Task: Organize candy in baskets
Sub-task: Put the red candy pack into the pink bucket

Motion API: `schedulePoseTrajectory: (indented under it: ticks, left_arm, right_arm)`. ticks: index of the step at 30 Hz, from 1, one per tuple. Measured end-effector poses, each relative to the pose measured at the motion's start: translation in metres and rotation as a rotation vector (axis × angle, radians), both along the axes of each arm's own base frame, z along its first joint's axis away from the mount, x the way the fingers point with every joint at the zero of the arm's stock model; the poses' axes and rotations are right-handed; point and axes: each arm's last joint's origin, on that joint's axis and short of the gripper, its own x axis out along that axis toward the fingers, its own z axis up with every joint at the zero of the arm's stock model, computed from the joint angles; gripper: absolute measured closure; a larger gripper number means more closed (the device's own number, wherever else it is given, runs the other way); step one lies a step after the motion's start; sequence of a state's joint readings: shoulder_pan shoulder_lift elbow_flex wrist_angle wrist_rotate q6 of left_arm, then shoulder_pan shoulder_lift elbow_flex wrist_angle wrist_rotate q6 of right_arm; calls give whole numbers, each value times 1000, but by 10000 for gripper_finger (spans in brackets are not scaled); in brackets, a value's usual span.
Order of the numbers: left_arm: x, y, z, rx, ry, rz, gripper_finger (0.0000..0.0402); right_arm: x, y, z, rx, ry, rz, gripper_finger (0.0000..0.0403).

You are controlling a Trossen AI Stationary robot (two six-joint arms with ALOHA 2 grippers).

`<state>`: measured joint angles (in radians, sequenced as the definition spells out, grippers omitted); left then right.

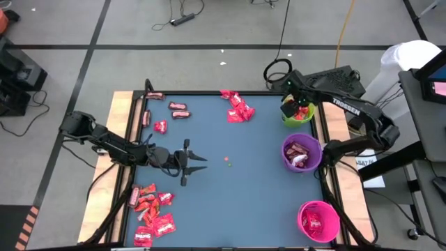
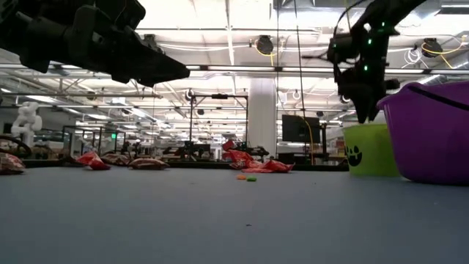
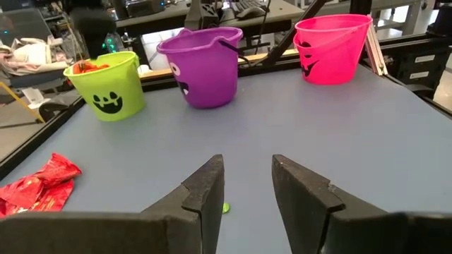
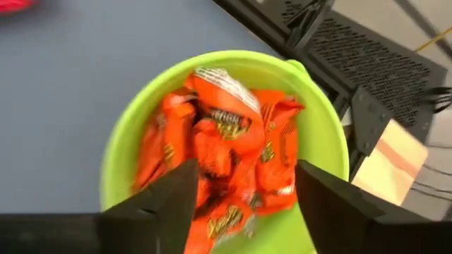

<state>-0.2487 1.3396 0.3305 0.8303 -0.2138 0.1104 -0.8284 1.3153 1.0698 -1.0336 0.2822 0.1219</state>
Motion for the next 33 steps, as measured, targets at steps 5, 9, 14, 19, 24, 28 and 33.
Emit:
schedulePoseTrajectory:
  ticks: [5, 9, 14, 19, 24, 28, 33]
  left_arm:
    - [0, 0, 0, 0, 0, 0, 274]
    - [0, 0, 0, 0, 0, 0, 274]
    - [0, 0, 0, -1, 1, 0, 274]
    - [0, 0, 0, -1, 1, 0, 274]
    - [0, 0, 0, -1, 0, 0, 274]
    - [0, 0, 0, -1, 0, 0, 274]
    - [0, 0, 1, -3, -10, 0, 274]
  right_arm:
    - [5, 11, 29, 4, -119, 45, 142]
    - [19, 24, 40, -11, -248, 155, 129]
    - [44, 42, 46, -61, -340, 298, 130]
    - [67, 60, 43, -118, -438, 419, 131]
    - [84, 70, 33, -138, -490, 479, 133]
    - [99, 69, 19, -137, -496, 500, 140]
    - [125, 58, -10, -126, -467, 497, 151]
